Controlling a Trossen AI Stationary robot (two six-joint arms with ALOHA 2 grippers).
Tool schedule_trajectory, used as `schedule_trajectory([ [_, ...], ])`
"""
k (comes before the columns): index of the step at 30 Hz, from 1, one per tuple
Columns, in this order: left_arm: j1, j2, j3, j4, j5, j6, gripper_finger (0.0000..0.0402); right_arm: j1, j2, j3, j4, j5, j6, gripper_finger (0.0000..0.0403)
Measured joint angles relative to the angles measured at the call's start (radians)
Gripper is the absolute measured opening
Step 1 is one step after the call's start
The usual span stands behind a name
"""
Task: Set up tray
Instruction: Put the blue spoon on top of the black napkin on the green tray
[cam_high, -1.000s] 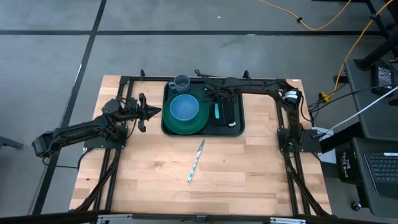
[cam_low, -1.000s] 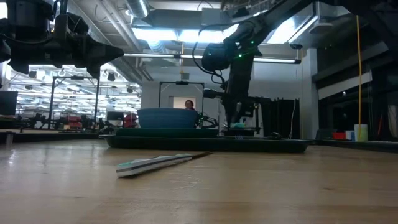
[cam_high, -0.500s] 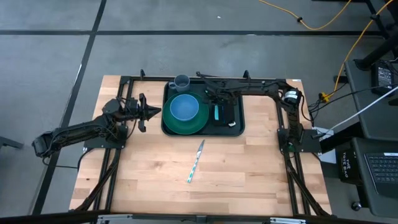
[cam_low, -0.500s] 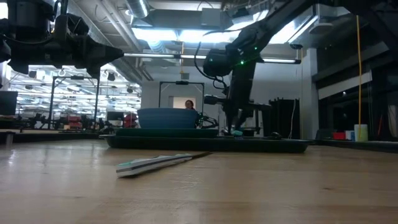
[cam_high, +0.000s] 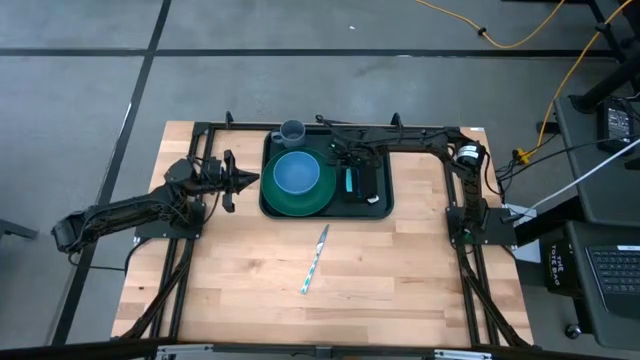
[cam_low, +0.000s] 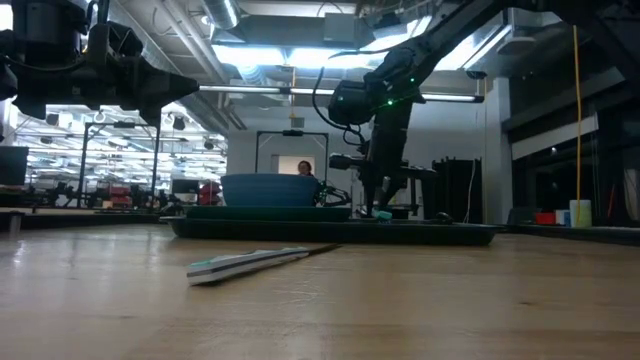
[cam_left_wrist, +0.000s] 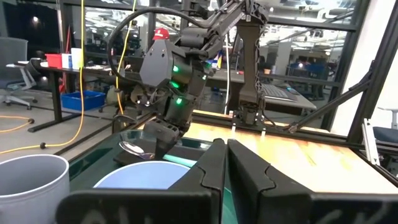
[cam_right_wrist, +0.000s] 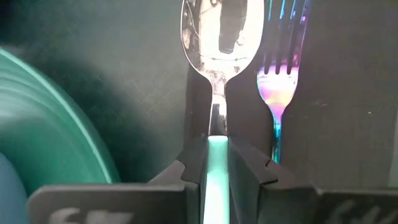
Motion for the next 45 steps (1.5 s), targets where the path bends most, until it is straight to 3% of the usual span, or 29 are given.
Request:
schedule_trajectory([
  [31,0.000,0.000,0.000,0.000,0.000,-0.026,0.0012,0.006,0.048,0.001,0.062,0.023,0.001,0.0051],
  [45,0.000,0.000,0.000,0.000,0.000,-0.027,0.0013,-0.011,0.050,0.001,0.012,-0.003,-0.022,0.0051],
])
